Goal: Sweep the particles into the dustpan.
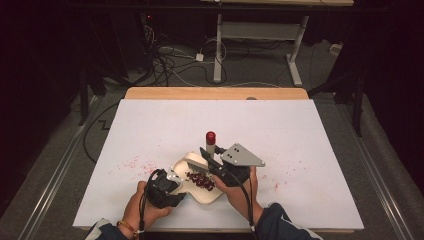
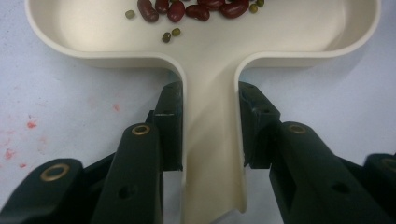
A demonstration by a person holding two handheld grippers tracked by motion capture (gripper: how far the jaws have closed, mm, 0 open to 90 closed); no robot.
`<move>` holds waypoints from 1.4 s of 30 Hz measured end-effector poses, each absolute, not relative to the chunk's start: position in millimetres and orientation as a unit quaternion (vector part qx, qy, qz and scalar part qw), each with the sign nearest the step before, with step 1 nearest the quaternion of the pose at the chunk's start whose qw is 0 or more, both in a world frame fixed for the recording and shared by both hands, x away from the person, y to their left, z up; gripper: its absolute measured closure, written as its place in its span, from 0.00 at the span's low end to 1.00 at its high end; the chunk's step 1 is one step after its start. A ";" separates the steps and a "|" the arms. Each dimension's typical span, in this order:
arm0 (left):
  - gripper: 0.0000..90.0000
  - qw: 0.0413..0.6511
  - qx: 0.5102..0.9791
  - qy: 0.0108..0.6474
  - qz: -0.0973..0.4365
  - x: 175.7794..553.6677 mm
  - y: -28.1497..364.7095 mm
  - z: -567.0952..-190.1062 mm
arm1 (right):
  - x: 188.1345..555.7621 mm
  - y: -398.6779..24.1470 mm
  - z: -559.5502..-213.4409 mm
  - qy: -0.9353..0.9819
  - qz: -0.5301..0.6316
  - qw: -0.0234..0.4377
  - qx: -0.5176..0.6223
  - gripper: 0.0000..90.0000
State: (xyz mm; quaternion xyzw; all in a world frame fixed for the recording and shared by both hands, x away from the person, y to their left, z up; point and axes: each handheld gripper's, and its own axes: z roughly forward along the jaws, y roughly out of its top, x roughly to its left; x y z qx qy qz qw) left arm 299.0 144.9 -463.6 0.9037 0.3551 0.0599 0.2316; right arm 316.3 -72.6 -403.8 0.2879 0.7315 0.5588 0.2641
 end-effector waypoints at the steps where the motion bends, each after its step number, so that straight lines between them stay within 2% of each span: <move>1: 0.71 0.232 0.904 0.355 0.060 298.9 145.0 -463.6 | 316.3 -72.0 -403.6 0.733 0.560 0.261 0.284 0.78; 11: 0.71 0.231 0.904 0.353 0.062 298.9 145.2 -464.4 | 324.6 -92.8 -390.3 0.705 0.604 0.238 0.287 0.78; 17: 0.71 0.228 0.907 0.347 0.063 298.9 146.9 -464.5 | 324.2 -114.4 -373.0 0.694 0.604 0.265 0.288 0.78; 23: 0.71 0.226 0.911 0.338 0.065 297.9 148.7 -464.0 | 319.9 -146.3 -362.3 0.718 0.579 0.271 0.275 0.78; 29: 0.71 0.224 0.913 0.333 0.065 297.7 150.5 -463.8 | 316.6 -178.4 -365.3 0.737 0.553 0.270 0.279 0.78; 34: 0.71 0.221 0.915 0.331 0.066 297.8 150.1 -463.3 | 308.5 -202.7 -371.5 0.753 0.537 0.250 0.286 0.78; 42: 0.71 0.217 0.917 0.328 0.068 298.4 148.8 -463.2 | 303.4 -201.6 -383.7 0.778 0.517 0.224 0.279 0.78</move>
